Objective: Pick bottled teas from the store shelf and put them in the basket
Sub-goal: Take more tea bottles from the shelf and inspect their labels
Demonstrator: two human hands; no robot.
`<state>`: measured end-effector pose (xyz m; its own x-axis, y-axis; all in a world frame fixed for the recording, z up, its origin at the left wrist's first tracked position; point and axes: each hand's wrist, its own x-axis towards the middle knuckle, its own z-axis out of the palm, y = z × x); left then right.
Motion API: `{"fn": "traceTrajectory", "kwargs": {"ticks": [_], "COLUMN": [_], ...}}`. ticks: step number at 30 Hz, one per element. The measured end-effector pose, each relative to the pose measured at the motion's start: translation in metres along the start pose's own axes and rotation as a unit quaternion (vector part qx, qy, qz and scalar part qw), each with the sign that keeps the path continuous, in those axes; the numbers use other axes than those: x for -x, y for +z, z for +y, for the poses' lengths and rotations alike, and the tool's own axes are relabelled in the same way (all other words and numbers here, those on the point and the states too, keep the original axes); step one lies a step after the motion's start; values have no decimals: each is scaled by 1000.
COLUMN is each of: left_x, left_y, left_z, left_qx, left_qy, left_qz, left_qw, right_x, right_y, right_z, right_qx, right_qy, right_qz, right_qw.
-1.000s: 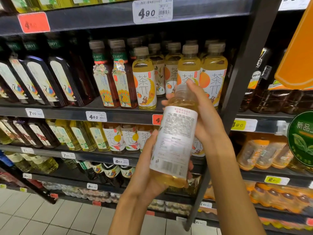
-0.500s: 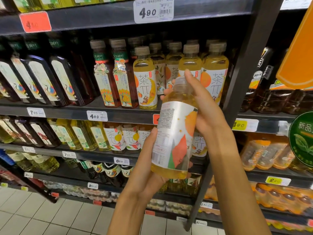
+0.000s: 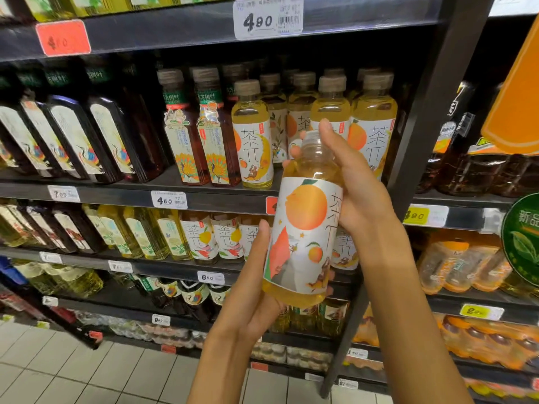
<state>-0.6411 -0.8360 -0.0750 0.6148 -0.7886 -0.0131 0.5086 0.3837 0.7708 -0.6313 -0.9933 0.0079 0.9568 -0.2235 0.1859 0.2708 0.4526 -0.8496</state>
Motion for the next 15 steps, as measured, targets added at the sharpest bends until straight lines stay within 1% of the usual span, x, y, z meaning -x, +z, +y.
{"fn": "traceTrajectory", "kwargs": {"ticks": [2,5,6,8,10,12,15], "left_x": [-1,-2,-2,0,1,2,2], "left_y": [0,2,4,10,14,13,6], "left_z": [1,-2,-3,-3,-4,-6,-7], "left_qx": [5,42,69,136,177,171,77], "left_qy": [-8,-6,-7,-36,-53,-55,-60], "left_qz": [-30,-57,-64,-79,-101,-105,-80], "left_qw": [1000,997,996,987,978,978,992], "right_x": [0,-3,-4,-6,-8,-9,-12], "right_y": [0,0,0,1,2,2,-1], "right_z": [-3,-4,-3,0,5,10,11], "right_qx": [21,18,-5,-60,-110,-146,-130], "right_qy": [-14,4,18,48,74,88,75], "right_qz": [3,-6,-17,-39,-48,-60,-55], "right_qw": [1000,1000,1000,996,990,984,987]}}
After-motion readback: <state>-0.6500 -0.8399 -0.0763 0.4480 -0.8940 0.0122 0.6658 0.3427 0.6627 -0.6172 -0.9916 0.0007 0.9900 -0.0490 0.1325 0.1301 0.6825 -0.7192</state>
